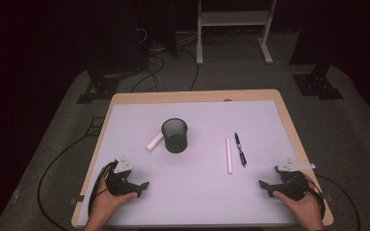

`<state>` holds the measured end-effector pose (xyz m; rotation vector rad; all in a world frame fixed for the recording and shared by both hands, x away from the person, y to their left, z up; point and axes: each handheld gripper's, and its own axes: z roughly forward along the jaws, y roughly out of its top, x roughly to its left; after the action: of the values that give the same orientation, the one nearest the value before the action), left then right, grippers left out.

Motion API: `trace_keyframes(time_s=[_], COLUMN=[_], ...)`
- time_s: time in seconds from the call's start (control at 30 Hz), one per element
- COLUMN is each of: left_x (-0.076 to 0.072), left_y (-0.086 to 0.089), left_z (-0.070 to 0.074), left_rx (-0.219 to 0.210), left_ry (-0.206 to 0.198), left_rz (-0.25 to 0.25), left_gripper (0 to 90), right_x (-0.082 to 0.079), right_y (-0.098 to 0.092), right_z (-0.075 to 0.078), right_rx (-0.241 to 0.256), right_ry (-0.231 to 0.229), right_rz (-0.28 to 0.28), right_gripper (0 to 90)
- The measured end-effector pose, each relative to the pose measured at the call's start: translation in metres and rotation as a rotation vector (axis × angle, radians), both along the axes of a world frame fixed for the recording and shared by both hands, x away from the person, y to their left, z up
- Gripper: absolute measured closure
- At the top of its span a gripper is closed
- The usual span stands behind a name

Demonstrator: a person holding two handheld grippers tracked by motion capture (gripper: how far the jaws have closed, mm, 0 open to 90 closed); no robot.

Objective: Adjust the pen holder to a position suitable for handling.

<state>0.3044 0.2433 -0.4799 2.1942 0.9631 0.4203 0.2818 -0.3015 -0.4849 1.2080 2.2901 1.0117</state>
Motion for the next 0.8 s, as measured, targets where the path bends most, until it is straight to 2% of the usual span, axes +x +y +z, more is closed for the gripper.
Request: trace_keyframes(time_s=[0.23,0.27,0.3,0.4,0.47,0.77,0.8], left_x=[-0.001,-0.002,-0.003,-0.003,-0.003,0.0,0.0], left_y=[-0.001,0.0,-0.001,-0.002,-0.003,-0.007,-0.008], left_z=[0.001,0.001,0.003,0.004,0.007,0.011,0.013], left_rx=[0.002,0.001,-0.001,0.008,-0.012,-0.01,-0.012], left_ry=[-0.003,-0.006,-0.007,-0.015,-0.012,-0.005,-0.002], left_rz=[0.004,-0.001,-0.011,-0.016,-0.03,-0.036,-0.039], left_gripper=[0.0,1.1,6.3,7.4,10.9,15.8,19.1], right_x=[0.0,0.0,0.0,-0.001,0.0,0.0,0.0], right_y=[0.0,0.0,0.0,0.001,0.001,0.0,0.0], right_z=[0.0,0.0,0.0,0.0,0.0,0.0,0.0], right_rx=[0.0,-0.001,-0.001,-0.003,-0.002,-0.002,-0.001], right_ry=[0.0,-0.001,-0.003,-0.004,-0.004,-0.001,0.0], right_rz=[0.001,0.001,0.0,0.001,0.0,0.001,0.001], right_gripper=[11.8,11.9,11.9,11.9,11.9,11.9,11.9])
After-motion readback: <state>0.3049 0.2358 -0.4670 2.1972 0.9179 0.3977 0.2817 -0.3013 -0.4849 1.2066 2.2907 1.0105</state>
